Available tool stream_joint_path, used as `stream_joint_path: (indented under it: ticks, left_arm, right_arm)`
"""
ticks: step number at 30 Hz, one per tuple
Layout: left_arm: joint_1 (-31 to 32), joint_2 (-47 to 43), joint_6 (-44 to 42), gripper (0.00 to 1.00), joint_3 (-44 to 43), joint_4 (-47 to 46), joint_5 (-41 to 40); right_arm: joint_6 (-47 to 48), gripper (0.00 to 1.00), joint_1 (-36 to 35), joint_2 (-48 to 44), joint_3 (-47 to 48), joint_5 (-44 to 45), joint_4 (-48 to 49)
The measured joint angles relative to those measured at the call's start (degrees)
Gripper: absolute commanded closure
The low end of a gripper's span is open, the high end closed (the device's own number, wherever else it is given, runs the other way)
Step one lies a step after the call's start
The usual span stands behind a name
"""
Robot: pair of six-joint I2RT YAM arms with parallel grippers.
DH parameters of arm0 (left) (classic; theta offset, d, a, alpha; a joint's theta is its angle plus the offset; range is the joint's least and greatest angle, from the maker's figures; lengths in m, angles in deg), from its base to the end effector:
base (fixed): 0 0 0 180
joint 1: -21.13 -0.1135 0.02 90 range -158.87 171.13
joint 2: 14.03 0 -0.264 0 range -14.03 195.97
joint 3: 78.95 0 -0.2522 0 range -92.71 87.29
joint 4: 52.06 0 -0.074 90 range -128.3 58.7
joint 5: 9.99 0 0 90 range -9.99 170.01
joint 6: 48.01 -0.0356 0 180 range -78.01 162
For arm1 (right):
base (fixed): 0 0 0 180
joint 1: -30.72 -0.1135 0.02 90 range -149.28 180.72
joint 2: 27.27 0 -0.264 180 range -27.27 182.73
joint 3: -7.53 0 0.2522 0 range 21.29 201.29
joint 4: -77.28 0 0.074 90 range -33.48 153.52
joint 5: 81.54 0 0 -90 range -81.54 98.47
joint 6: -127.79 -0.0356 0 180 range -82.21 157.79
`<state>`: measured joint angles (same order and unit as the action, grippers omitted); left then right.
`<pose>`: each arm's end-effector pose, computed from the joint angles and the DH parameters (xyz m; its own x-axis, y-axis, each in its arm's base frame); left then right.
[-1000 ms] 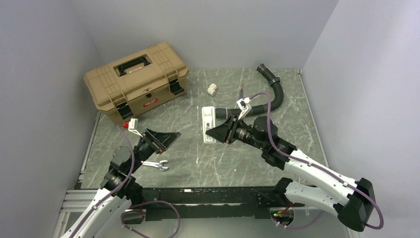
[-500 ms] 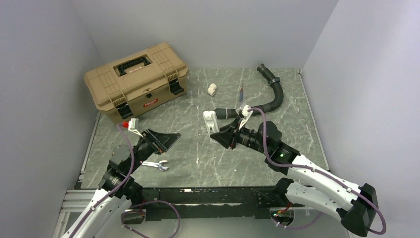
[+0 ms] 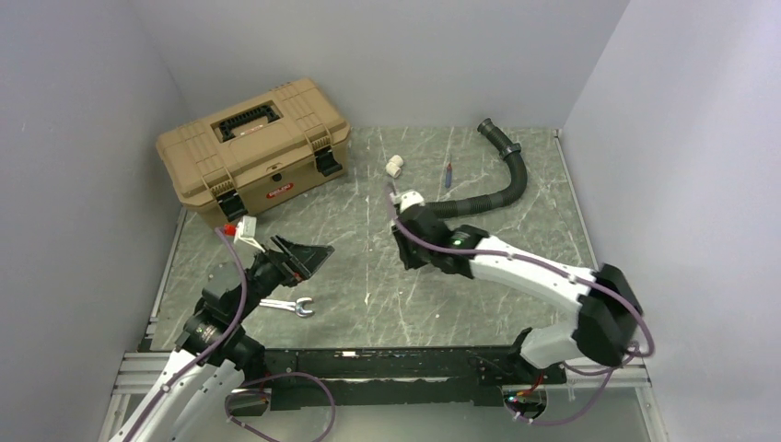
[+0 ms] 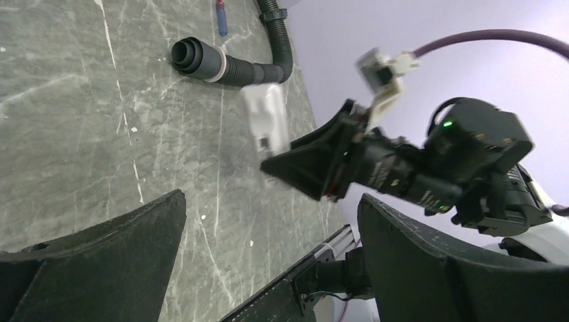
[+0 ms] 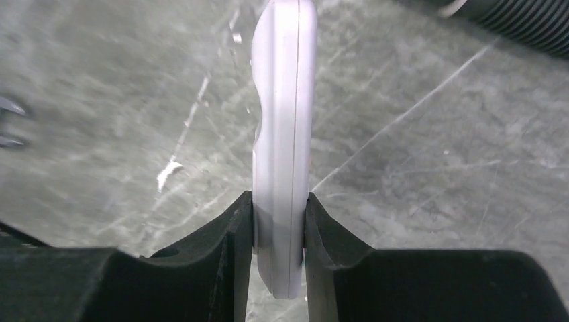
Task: Load the batteries into the remote control
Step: Place the remote control at the center of the board.
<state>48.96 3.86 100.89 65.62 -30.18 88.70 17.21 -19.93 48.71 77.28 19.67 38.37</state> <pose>0.1019 -0.0599 0.2623 -0.5438 -0.6701 -0.5053 0.2499 0.4455 -0.8597 0.1852 0.2149 0.2651 -0.6568 -0.2572 -0.7088 -0.4707 0.8742 0.1189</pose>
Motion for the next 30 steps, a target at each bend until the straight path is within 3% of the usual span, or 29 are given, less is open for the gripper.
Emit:
stream_joint_path:
  ticks: [10,19,30]
  left_arm:
    - [0.0,-2.23,-1.18,0.01,-0.87,3.56,-1.05]
    - [-0.07,-4.7,-1.05,0.01,-0.85,5.68,-2.51]
    - [-0.07,-4.61,-0.98,0.01,-0.83,6.51,-2.49]
  right_arm:
    - [-6.84,1.0,-14.51,22.95,4.79,15.39,-11.21]
    - [-10.19,1.0,-18.78,30.95,8.79,29.38,-15.19]
    - [-11.45,0.57,-20.74,32.65,8.87,33.27,-15.96]
